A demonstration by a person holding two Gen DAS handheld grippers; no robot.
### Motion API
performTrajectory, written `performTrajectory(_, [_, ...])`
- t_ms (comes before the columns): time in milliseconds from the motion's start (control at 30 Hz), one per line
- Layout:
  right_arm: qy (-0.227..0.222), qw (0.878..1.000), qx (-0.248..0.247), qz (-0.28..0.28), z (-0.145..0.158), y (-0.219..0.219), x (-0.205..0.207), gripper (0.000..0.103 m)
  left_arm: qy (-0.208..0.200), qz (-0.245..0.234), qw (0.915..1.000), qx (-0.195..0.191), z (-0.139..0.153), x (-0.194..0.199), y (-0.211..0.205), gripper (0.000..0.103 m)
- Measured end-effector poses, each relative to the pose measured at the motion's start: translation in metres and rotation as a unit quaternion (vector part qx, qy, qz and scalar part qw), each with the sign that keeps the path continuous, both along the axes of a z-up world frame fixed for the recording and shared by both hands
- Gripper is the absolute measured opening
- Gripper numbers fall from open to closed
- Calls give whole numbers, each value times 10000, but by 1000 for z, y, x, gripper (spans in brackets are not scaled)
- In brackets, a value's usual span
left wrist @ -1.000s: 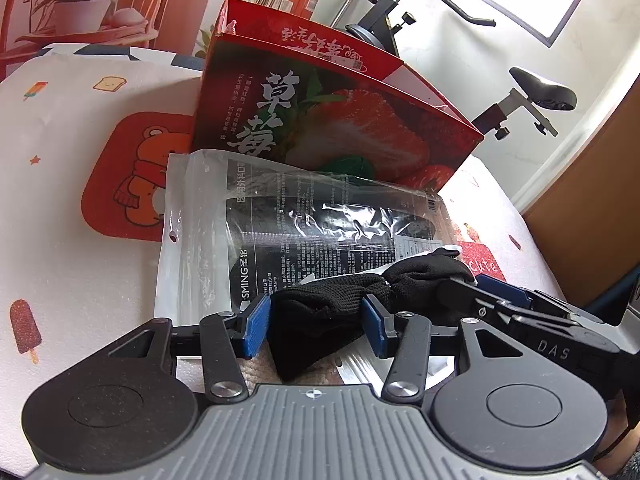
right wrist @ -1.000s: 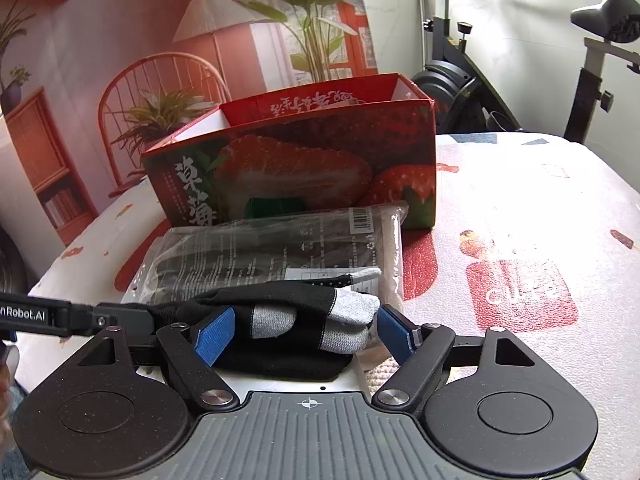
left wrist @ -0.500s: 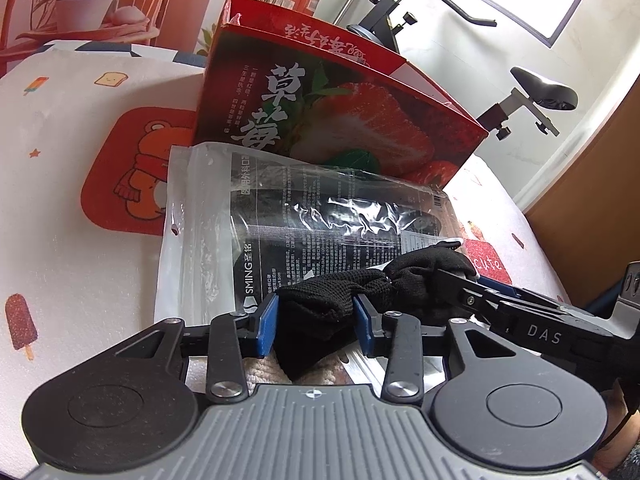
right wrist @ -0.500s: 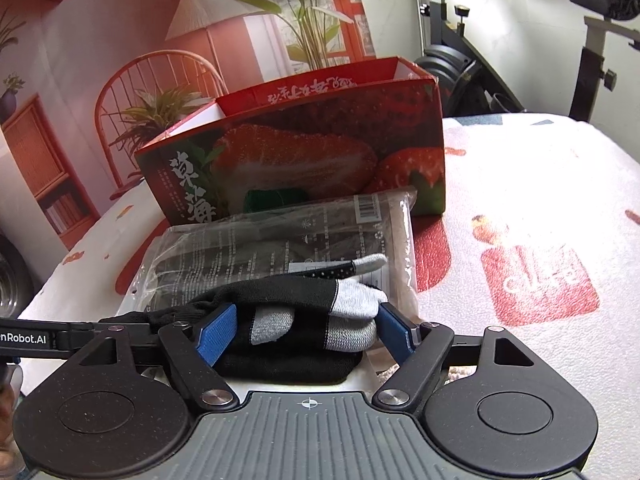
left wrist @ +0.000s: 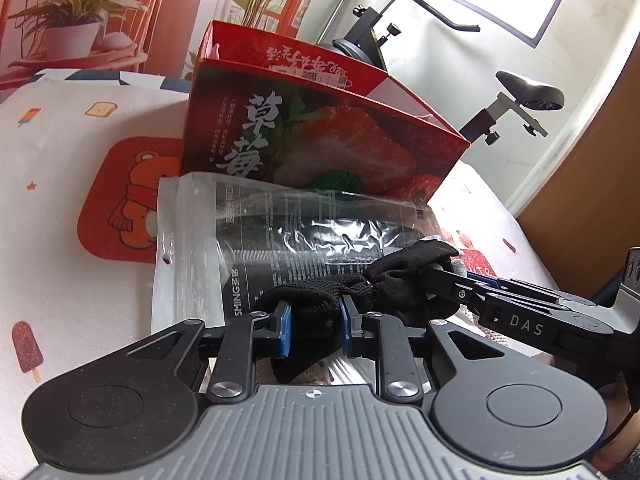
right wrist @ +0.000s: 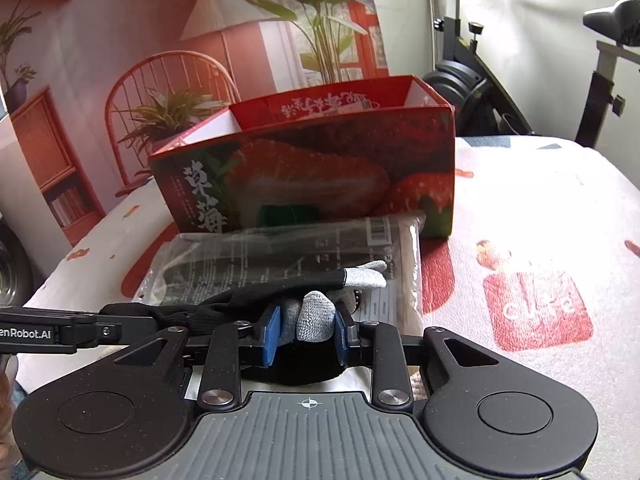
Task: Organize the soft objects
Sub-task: 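Lift the black glove into the red box and open both grippers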
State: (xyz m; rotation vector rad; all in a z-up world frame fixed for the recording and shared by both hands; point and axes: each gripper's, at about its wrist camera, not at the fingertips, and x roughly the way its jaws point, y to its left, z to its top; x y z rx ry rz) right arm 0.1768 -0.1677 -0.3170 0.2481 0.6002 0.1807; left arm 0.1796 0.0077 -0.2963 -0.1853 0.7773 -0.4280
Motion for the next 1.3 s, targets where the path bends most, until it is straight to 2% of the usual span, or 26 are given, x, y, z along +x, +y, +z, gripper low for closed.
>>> performTrajectory(133, [-63,9999,129,41,4,-2,-2,16,-15,43,10000,-5,2,0,1,24])
performTrajectory(433, [8,9995,320,78,-3,-2,-2,15,139,148,9998,-74,-4,1,9,24])
performTrajectory(667, [-194,9986,483,92,11,-4,-4,14,-98,159,9998,-107,9,1,12,24])
performTrajectory(900, [-629,9955,711,-7,49,-17,3,13,-532,58,9982,-278,46,8,10,24])
performTrajectory(1000, [-782,9953,579,-28,74,-21,17,13,-734,-13,9967,-357,68,21,7,24])
performTrajectory(1200, [-942,9939,572,-32,118,-34,70,13,-867,3,9952,-447,111,71,-4,24])
performTrajectory(1300, [-993,9943,377,0,131,-40,107,13,-931,10,9950,-371,122,102,-13,24])
